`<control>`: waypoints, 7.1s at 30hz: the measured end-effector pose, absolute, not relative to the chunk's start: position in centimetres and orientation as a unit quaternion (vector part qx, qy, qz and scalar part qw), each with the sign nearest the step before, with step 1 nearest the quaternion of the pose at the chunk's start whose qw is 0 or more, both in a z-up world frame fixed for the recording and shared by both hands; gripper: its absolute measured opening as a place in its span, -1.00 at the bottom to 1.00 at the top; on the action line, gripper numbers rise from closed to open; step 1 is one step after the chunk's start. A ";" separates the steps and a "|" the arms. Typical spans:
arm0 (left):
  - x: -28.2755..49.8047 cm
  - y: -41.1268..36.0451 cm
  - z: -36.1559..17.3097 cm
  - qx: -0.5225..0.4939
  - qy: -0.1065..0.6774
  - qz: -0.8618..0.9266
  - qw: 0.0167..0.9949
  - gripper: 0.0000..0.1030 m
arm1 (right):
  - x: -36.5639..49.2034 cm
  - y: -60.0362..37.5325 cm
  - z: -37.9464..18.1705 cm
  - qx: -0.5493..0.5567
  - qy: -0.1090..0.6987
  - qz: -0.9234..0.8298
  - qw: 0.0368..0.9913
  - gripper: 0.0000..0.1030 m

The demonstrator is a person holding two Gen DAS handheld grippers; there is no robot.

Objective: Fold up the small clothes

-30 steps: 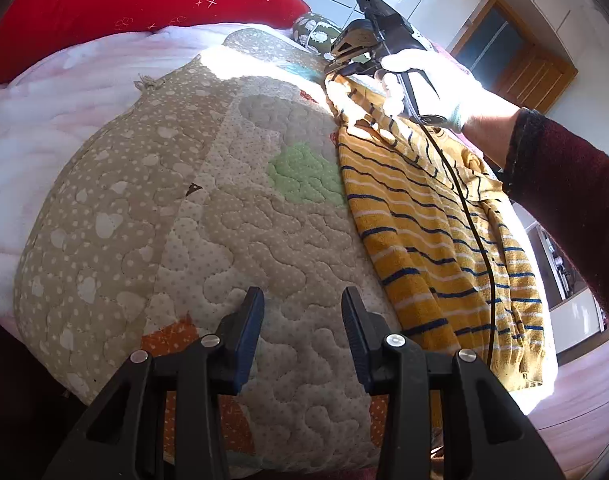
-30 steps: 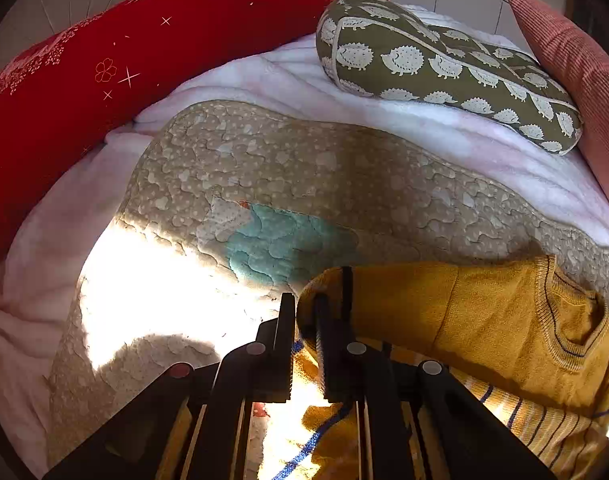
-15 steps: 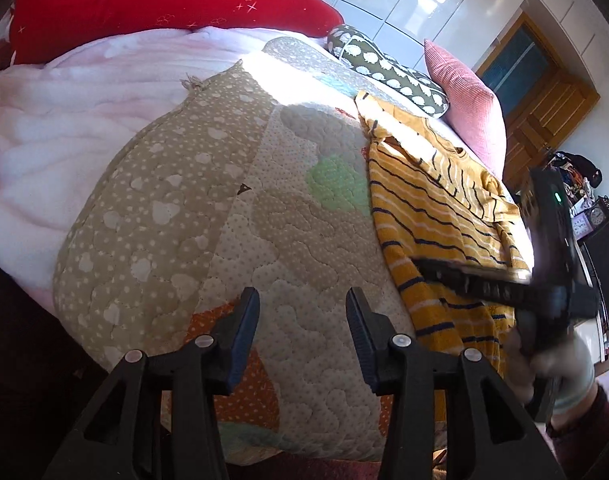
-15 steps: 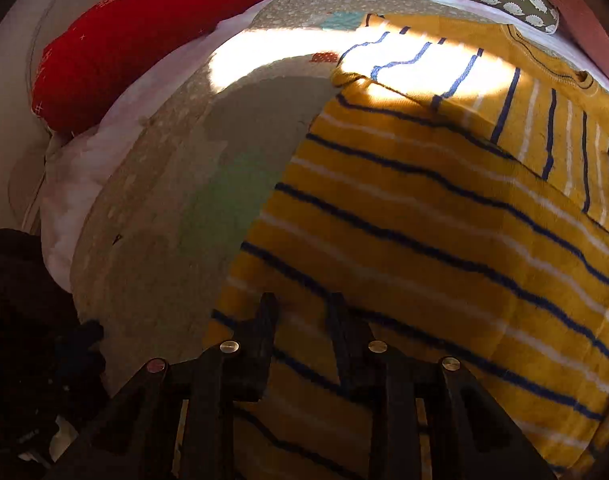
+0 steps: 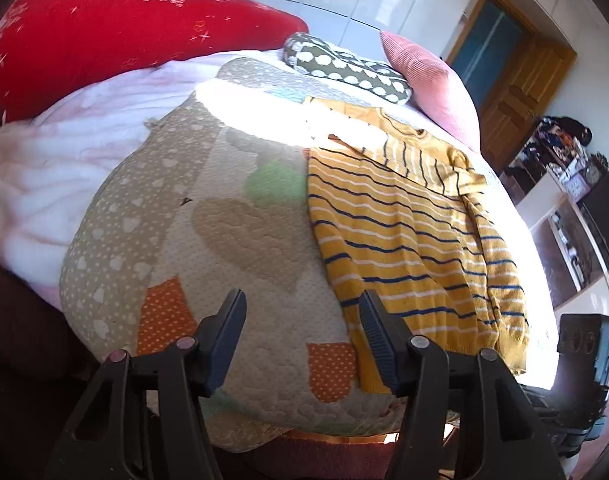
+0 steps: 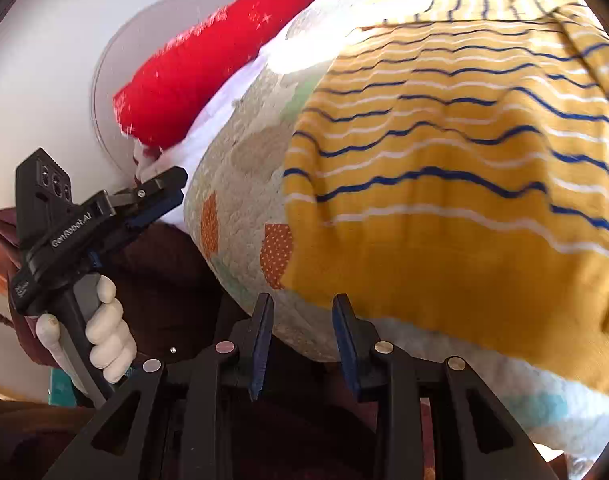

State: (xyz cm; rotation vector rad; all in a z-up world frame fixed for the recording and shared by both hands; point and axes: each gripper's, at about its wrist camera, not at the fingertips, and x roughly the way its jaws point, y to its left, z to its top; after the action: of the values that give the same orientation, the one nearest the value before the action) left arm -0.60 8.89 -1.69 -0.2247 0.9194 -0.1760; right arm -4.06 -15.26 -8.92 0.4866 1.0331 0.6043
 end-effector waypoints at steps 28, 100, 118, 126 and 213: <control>4.3 -2.9 -6.9 0.056 0.500 -0.119 0.856 0.07 | 18.7 -38.1 -9.2 0.215 0.460 0.026 0.861 -0.86; 2.5 -1.9 -3.2 -0.045 0.487 -0.181 0.853 0.23 | 9.9 -28.4 -5.4 0.385 0.400 0.227 0.800 -0.16; 14.7 -8.8 -5.0 0.064 0.479 -0.172 0.858 0.47 | 3.9 -37.7 -8.1 0.390 0.395 0.125 0.822 -0.05; 17.3 -9.8 -8.4 0.081 0.536 -0.183 0.820 -0.81 | 3.1 -36.9 -9.4 0.389 0.404 0.118 0.819 -0.05; 0.0 4.2 -6.8 -0.104 0.549 -0.116 0.821 -0.11 | -12.5 -30.4 -11.2 0.259 0.419 -0.012 0.870 0.28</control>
State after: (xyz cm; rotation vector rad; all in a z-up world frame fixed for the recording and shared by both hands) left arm 0.03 4.20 -6.83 -0.2207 1.1685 -0.2475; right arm -12.51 -30.42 -11.15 0.5423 0.8766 -0.0256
